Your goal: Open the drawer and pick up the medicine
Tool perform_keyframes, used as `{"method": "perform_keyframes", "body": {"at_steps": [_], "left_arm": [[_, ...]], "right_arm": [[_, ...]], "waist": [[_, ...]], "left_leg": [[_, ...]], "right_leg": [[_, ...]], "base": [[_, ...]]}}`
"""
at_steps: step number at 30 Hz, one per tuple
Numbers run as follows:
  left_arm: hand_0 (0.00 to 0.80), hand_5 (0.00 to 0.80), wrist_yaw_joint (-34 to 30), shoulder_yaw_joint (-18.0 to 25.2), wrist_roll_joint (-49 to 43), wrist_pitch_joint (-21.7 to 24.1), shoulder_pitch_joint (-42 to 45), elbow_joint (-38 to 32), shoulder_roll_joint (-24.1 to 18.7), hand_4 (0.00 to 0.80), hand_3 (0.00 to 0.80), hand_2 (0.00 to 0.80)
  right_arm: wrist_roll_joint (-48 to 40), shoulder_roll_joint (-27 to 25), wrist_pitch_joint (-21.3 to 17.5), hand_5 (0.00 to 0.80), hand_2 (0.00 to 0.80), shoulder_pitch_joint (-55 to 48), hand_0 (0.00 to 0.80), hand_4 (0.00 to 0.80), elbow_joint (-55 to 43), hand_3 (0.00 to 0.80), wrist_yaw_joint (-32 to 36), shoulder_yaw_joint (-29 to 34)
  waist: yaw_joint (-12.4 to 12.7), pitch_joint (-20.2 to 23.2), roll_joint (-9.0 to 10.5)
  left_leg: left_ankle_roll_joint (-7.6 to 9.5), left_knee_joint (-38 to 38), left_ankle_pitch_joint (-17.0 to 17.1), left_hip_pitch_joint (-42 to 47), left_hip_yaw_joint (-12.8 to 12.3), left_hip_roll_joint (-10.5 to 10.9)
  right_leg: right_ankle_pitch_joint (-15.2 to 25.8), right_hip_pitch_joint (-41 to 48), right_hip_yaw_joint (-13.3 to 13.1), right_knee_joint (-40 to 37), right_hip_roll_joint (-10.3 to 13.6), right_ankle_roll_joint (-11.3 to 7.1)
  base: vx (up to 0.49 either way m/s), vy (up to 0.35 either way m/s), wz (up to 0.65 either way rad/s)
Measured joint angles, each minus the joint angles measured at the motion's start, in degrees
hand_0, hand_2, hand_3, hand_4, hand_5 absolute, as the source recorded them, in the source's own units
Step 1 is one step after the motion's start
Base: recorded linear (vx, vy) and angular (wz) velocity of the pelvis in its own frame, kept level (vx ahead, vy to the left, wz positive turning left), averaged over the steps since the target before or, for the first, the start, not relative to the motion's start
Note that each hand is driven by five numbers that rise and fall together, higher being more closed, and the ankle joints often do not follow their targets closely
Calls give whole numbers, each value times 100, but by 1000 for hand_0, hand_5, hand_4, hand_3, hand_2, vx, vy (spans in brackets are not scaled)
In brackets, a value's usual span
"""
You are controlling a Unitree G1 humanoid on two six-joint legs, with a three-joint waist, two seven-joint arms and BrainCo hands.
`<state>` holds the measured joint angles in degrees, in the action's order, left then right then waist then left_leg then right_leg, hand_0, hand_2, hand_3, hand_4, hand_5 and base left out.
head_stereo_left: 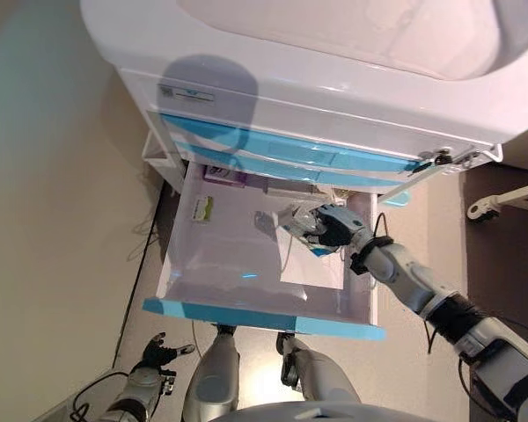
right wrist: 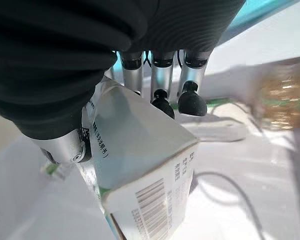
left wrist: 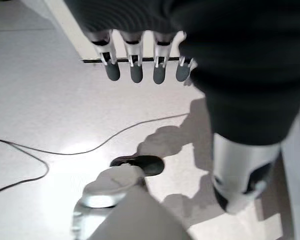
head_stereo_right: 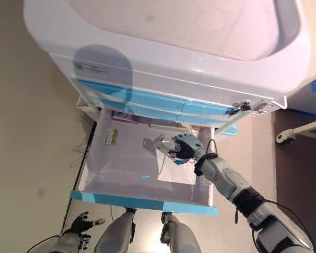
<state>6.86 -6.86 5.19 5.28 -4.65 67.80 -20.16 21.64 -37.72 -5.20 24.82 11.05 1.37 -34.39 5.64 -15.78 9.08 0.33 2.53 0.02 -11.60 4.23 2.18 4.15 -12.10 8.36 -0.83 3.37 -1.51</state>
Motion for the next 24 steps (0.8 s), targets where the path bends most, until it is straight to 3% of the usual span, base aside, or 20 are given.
{"method": "perform_keyframes", "body": {"at_steps": [8,10,14,16,24], "left_arm": [[0,0,-409,193,-180,-100,136,15,-110,0,0,0],[0,0,-546,316,-218,-99,264,13,-128,0,0,0],[0,0,-709,356,-222,-108,497,115,-218,0,0,0],[0,0,-803,362,-222,-97,598,141,-234,0,0,0],[0,0,-956,362,-223,-97,757,324,-223,0,0,0]], "right_arm": [[-1735,-832,-55,800,800,-1,800,800,-1043,800,1211,112],[-2569,-1540,-14,800,800,75,800,800,-1685,800,1600,134],[-3779,-2363,56,800,800,361,800,800,-2065,800,2008,449],[-4581,-3146,88,800,800,520,800,800,-2416,800,2190,578],[-5772,-3792,51,800,800,710,800,800,-2596,800,2195,969]], "waist": [[21,323,115],[30,463,129],[-12,765,209],[9,914,219],[-20,1223,336]], "left_leg": [[-27,-64,3,169,-22,-26],[-26,-94,5,209,-22,-24],[-37,-149,-3,307,-31,-42],[-46,-190,-7,355,-31,-35],[-58,-231,-16,485,-60,-40]], "right_leg": [[5,178,-12,-101,-33,5],[4,208,-12,-109,-28,5],[1,309,-13,-156,-40,5],[0,347,-12,-183,-41,4],[-32,450,-16,-193,-43,-4]], "base": [[34,-29,-1],[20,-16,1],[65,-23,-1],[50,-9,0],[41,-10,-2]]}}
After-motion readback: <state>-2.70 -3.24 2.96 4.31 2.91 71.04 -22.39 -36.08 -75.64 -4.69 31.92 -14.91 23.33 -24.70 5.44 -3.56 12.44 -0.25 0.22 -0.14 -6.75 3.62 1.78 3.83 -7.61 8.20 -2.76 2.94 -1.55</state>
